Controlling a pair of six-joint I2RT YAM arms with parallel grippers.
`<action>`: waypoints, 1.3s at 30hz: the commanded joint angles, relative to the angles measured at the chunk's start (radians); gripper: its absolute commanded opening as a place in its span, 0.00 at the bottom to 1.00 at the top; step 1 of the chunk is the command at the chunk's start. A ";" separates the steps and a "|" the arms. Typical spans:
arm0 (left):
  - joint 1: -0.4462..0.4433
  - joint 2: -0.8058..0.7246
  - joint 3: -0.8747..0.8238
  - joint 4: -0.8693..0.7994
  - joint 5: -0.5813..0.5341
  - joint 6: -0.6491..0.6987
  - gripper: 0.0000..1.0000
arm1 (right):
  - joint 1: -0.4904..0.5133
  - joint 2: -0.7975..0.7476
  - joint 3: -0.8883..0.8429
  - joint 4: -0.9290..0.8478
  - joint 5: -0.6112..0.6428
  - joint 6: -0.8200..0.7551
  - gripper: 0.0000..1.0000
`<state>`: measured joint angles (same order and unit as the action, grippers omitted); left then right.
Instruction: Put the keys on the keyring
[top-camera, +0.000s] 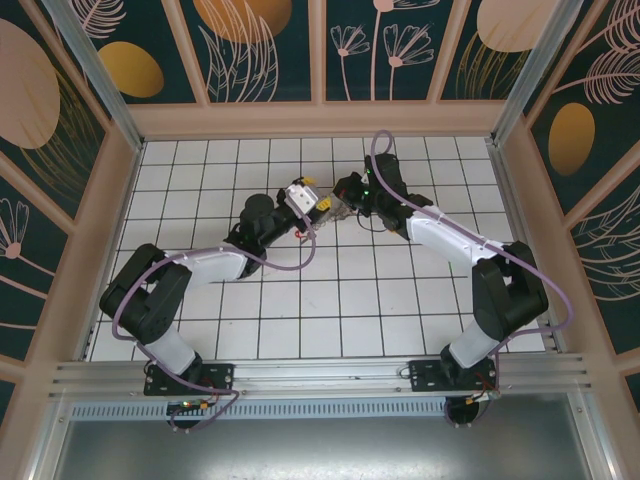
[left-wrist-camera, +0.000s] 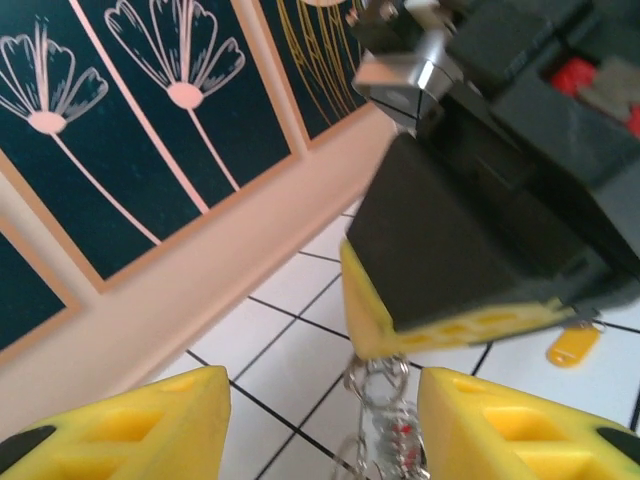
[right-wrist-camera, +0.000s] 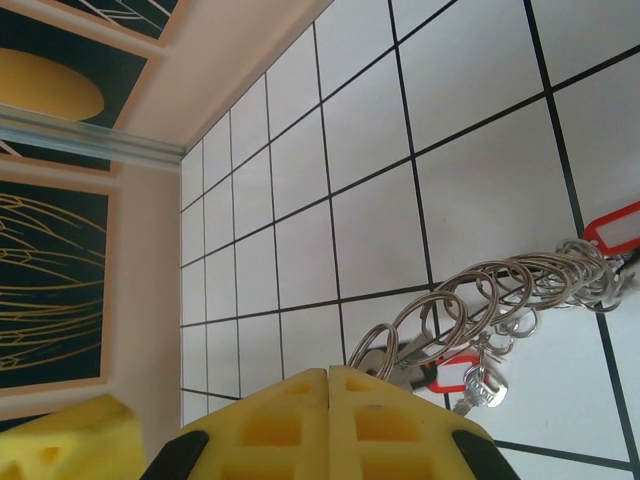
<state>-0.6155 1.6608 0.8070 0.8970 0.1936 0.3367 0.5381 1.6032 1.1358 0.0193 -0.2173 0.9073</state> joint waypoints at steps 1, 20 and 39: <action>-0.017 0.025 0.035 -0.003 -0.019 0.066 0.51 | 0.003 -0.031 0.025 0.009 -0.004 0.059 0.00; -0.032 0.091 0.050 -0.073 0.024 0.174 0.39 | 0.002 -0.020 0.048 -0.026 -0.037 0.226 0.00; -0.036 0.102 0.106 -0.059 -0.056 0.130 0.32 | 0.003 -0.014 0.064 -0.059 -0.031 0.230 0.00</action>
<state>-0.6476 1.7725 0.8852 0.8112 0.1444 0.4866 0.5377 1.6035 1.1664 -0.0368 -0.2359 1.1179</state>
